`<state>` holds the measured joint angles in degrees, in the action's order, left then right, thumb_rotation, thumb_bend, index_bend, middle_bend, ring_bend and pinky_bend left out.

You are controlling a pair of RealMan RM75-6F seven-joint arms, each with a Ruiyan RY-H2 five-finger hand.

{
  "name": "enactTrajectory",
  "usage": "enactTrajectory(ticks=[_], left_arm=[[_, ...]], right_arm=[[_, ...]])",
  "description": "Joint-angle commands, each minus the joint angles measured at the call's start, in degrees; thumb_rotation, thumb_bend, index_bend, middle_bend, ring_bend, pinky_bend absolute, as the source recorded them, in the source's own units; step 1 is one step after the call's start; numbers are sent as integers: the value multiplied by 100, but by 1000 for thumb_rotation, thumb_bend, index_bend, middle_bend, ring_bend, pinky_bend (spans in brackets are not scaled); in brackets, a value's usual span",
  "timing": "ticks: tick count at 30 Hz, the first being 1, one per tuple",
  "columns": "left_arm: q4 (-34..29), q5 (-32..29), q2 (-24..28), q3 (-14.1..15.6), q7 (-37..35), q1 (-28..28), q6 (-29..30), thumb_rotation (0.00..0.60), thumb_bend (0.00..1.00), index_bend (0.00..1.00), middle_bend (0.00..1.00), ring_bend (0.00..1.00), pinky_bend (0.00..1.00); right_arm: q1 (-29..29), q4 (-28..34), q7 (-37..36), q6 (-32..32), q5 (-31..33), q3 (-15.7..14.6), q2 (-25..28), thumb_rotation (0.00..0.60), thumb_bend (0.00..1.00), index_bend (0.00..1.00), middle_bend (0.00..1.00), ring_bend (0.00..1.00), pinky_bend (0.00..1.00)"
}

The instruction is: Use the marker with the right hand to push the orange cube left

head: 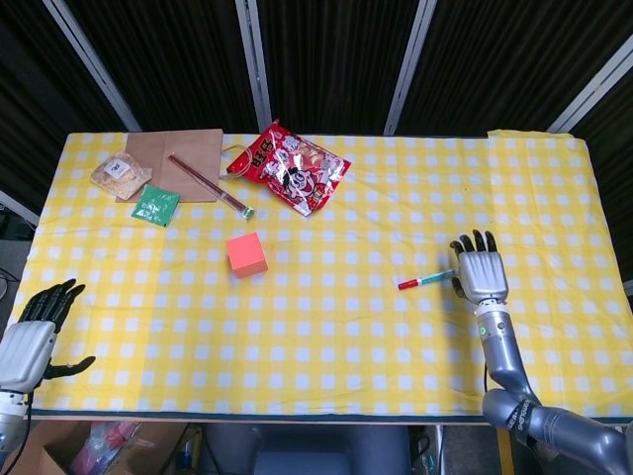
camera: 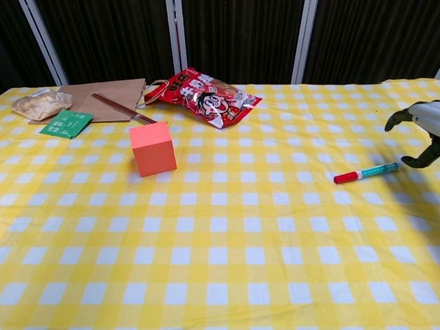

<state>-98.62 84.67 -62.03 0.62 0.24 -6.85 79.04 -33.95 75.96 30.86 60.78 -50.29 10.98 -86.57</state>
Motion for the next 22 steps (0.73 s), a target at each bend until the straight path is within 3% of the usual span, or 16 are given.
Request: enactTrajectory(ticks=[1,7,11,15,22], left_arm=[[40,56,-22,-6,17,24,79,600,18,0,0,0,0],[175,175,-85,-19,140,108,326,600,18,0,0,0,0],[334,325,-193,-61,296,190,635,600,18,0,0,0,0],[458,398,-299,-87,364,245,811,600,18,0,0,0,0],[603,486,-435,-141,457,287,1006,600,13,0,0,0,0]], right_arm=[[245,528,-144,277,-154,-71,348,600,573,235,152,0,0],[901,1661,-771,968,-1085,-511,1124,600,552,216,119,0,0],[1414,2204,-1152,1410,-1798,-1012,1735,600,499,112,71,0,0],[1803,2343,-1571,1797,-2357,-1341,2095,600,444,1,1,0,0],[2348,2254,-2271,2538,-3154,-1599,2268,600,394,0,0,0,0]])
